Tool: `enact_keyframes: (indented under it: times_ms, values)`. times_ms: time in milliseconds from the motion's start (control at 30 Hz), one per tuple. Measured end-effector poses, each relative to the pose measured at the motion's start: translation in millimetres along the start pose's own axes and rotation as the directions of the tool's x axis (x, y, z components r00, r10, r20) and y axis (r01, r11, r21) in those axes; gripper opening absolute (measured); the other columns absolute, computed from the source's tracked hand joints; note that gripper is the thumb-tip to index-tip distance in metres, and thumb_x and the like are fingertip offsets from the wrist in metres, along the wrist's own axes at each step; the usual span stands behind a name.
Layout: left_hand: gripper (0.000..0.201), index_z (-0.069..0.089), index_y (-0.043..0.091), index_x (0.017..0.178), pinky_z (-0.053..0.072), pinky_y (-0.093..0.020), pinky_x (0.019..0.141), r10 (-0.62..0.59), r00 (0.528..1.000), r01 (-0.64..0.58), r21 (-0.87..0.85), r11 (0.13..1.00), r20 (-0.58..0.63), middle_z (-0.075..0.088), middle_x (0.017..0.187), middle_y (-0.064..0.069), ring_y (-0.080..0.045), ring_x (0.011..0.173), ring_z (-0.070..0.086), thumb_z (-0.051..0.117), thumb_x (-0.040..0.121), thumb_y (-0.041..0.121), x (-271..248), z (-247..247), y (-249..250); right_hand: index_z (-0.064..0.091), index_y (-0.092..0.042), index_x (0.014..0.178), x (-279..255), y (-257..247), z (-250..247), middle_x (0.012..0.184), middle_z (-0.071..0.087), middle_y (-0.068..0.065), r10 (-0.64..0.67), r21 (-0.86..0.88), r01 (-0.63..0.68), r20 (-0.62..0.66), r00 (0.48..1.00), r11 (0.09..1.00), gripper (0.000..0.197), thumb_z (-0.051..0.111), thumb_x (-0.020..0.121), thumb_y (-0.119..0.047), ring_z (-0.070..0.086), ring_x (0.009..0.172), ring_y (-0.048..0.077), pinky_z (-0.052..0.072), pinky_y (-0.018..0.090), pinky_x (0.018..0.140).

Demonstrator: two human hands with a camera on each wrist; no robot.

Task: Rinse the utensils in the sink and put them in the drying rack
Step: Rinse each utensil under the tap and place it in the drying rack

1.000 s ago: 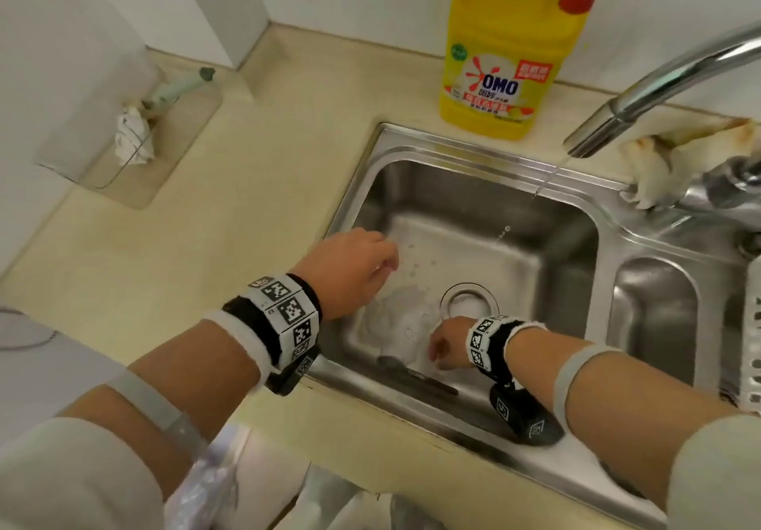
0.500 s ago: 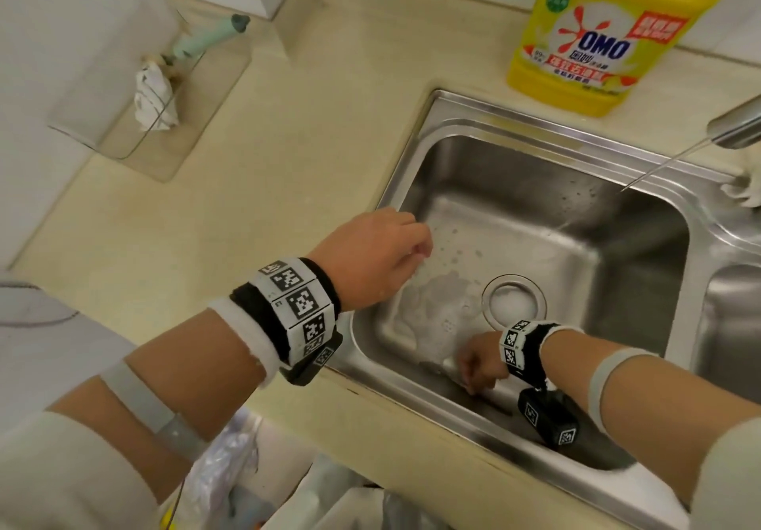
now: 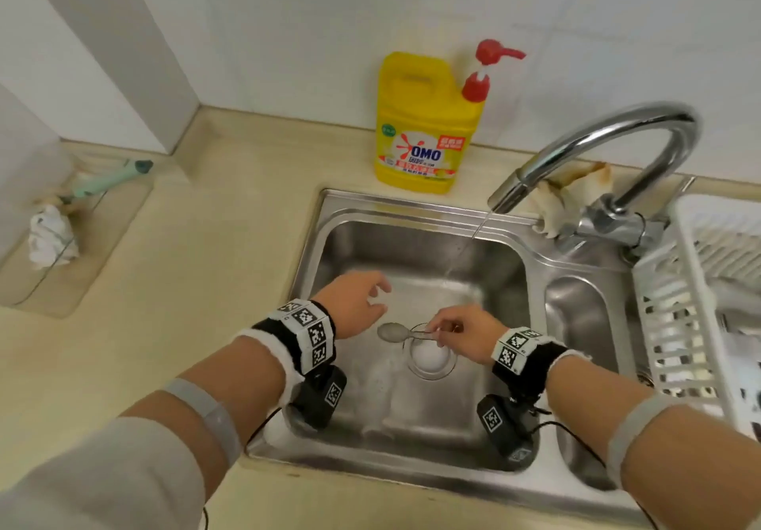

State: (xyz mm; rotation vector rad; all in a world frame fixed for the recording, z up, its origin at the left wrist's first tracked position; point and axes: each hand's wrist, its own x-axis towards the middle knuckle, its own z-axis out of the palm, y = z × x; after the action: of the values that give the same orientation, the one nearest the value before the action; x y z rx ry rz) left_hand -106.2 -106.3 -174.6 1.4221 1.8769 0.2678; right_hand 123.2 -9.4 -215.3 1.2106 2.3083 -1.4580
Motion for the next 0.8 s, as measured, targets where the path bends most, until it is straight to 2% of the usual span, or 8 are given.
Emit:
enact_keyframes:
  times_ms: [100,167,267,367,433,500,600,800]
  values:
    - [0.033,0.058,0.021,0.128,0.055,-0.033,0.088,-0.048,0.996,0.069,-0.277,0.958,0.082,0.066,0.117,-0.006,-0.020,0.101,0.067,0.062,0.096,0.028,25,7,12,0.075,-0.013,0.097,-19,-4,-33,0.073,0.070,0.005,-0.001,0.123,0.017,-0.133,0.991,0.992,0.018,0.064,0.090,-0.002,0.059,0.054,0.003,0.046,0.013,0.057]
    - [0.027,0.061,0.011,0.125,0.059,-0.032,0.081,-0.037,0.988,0.115,-0.561,0.820,0.147,0.069,0.112,-0.015,-0.024,0.096,0.072,0.060,0.099,0.017,35,11,26,0.076,-0.011,0.098,-28,-4,-50,0.077,0.074,0.005,-0.001,0.202,0.045,-0.212,0.977,0.978,0.019,0.064,0.089,0.000,0.064,0.057,0.007,0.049,0.015,0.060]
    - [0.023,0.064,0.000,0.120,0.061,-0.028,0.076,-0.014,0.992,0.101,-0.752,0.652,0.122,0.069,0.106,-0.022,-0.023,0.086,0.072,0.057,0.099,0.006,46,13,48,0.074,-0.010,0.092,-35,0,-70,0.074,0.075,0.007,0.042,0.340,0.074,-0.321,0.946,0.938,0.014,0.068,0.087,0.001,0.064,0.057,0.011,0.053,0.024,0.061]
    - [0.023,0.065,-0.004,0.119,0.060,-0.023,0.072,-0.019,0.995,0.091,-0.829,0.552,0.097,0.069,0.102,-0.023,-0.015,0.076,0.071,0.057,0.099,0.004,60,14,64,0.073,-0.006,0.092,-37,5,-85,0.080,0.074,0.019,0.156,0.507,0.075,-0.399,0.904,0.859,0.006,0.072,0.087,-0.004,0.056,0.054,0.012,0.046,0.026,0.054]
    - [0.023,0.066,-0.003,0.119,0.059,-0.022,0.069,-0.057,0.995,0.096,-0.871,0.481,0.078,0.071,0.095,-0.017,-0.013,0.072,0.071,0.057,0.098,0.004,71,12,72,0.072,-0.006,0.095,-36,8,-93,0.080,0.073,0.017,0.216,0.603,0.096,-0.424,0.879,0.792,0.007,0.071,0.089,-0.007,0.056,0.056,0.013,0.044,0.022,0.051]
    - [0.024,0.066,-0.002,0.120,0.059,-0.021,0.067,-0.097,0.994,0.085,-0.913,0.399,0.050,0.071,0.091,-0.015,-0.013,0.071,0.070,0.058,0.098,0.004,81,10,78,0.072,-0.005,0.100,-36,9,-98,0.082,0.073,0.014,0.253,0.703,0.143,-0.427,0.868,0.696,0.011,0.069,0.089,-0.003,0.059,0.059,0.014,0.047,0.022,0.053]
    - [0.026,0.067,0.000,0.121,0.060,-0.022,0.070,-0.115,0.993,0.076,-0.936,0.343,0.038,0.071,0.099,-0.017,-0.016,0.080,0.070,0.059,0.098,0.008,93,8,82,0.071,-0.002,0.104,-32,8,-101,0.089,0.075,0.017,0.267,0.773,0.198,-0.429,0.863,0.603,0.015,0.066,0.090,0.001,0.067,0.067,0.015,0.053,0.021,0.060]
    - [0.024,0.067,0.004,0.117,0.058,-0.034,0.091,-0.105,0.992,0.106,-0.942,0.319,0.076,0.072,0.110,-0.017,-0.029,0.106,0.070,0.053,0.102,0.017,101,10,83,0.073,-0.005,0.094,-22,8,-100,0.084,0.077,0.013,0.337,0.787,0.215,-0.471,0.815,0.579,0.008,0.068,0.093,-0.011,0.070,0.065,0.012,0.054,0.019,0.059]
